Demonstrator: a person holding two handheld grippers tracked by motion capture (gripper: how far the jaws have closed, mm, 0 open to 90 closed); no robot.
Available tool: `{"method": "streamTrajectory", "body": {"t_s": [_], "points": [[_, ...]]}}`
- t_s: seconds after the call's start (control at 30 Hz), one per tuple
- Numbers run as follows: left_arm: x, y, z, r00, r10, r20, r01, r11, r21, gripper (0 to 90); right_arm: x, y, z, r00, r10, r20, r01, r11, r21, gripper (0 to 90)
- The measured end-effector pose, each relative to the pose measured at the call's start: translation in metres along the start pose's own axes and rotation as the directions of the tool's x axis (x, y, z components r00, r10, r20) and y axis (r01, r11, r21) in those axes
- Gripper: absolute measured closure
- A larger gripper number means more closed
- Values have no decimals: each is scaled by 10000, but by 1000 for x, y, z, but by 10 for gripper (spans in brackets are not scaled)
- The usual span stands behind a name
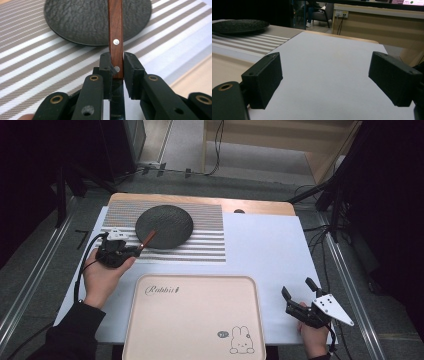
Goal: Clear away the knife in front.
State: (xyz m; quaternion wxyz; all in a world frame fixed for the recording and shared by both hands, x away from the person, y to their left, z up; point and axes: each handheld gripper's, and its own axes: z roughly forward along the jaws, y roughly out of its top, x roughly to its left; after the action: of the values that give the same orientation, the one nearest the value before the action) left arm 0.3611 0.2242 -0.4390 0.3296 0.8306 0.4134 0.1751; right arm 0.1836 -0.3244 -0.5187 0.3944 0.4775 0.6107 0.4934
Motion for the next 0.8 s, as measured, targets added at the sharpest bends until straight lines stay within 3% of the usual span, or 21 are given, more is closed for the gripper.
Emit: {"method": "streamTrajectory", "body": {"t_s": [0.8], "points": [[-37,-25,-21,9985,339,419,-318,9982,-511,769,0,0,0,10000,18,4,-18,10000,31,102]]}}
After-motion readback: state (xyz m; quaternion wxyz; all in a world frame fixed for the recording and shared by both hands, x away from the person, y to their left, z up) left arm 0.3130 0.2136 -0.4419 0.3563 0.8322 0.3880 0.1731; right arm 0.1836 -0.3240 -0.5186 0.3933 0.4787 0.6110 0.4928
